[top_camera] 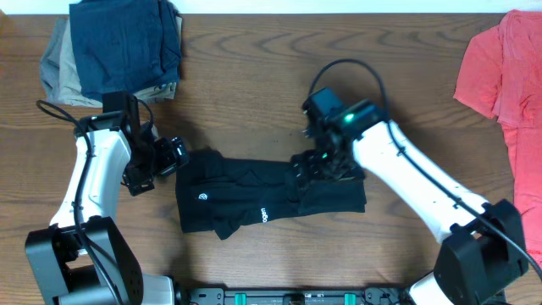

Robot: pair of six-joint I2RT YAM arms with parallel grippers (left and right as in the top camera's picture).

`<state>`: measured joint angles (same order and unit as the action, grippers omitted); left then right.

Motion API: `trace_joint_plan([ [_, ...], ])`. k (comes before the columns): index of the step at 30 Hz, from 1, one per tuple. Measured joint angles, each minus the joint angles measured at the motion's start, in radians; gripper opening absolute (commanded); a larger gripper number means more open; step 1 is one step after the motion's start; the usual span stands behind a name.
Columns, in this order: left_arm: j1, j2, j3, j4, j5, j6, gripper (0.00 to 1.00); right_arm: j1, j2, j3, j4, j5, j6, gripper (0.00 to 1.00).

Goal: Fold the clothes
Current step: 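Release the shirt and retract the right gripper to the right side, then grasp the black shirt's left end with the left gripper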

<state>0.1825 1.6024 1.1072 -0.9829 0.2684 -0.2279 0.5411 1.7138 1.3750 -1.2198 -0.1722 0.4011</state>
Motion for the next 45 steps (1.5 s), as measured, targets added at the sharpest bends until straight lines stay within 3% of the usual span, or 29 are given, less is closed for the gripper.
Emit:
trace_joint_plan([
  [8, 0.174, 0.000, 0.000, 0.003, 0.062, 0.054, 0.98, -0.296, 0.000, 0.021, -0.085, 0.269, -0.004, 0.99],
  [12, 0.263, 0.000, 0.000, 0.002, 0.180, 0.127, 0.98, -0.445, 0.000, 0.022, -0.081, 0.298, -0.005, 0.99],
  [18, 0.280, 0.021, 0.000, -0.006, 0.278, 0.184, 0.98, -0.587, 0.000, 0.022, -0.083, 0.305, -0.004, 0.99],
  [31, 0.241, 0.195, -0.035, -0.065, 0.312, 0.255, 0.98, -0.609, 0.000, 0.022, -0.089, 0.304, -0.004, 0.99],
  [37, 0.234, 0.196, -0.136, 0.049, 0.318, 0.281, 0.98, -0.609, 0.000, 0.022, -0.090, 0.304, -0.004, 0.99],
  [45, 0.232, 0.148, -0.244, 0.177, 0.483, 0.293, 0.98, -0.609, 0.000, 0.023, -0.089, 0.304, -0.004, 0.99],
])
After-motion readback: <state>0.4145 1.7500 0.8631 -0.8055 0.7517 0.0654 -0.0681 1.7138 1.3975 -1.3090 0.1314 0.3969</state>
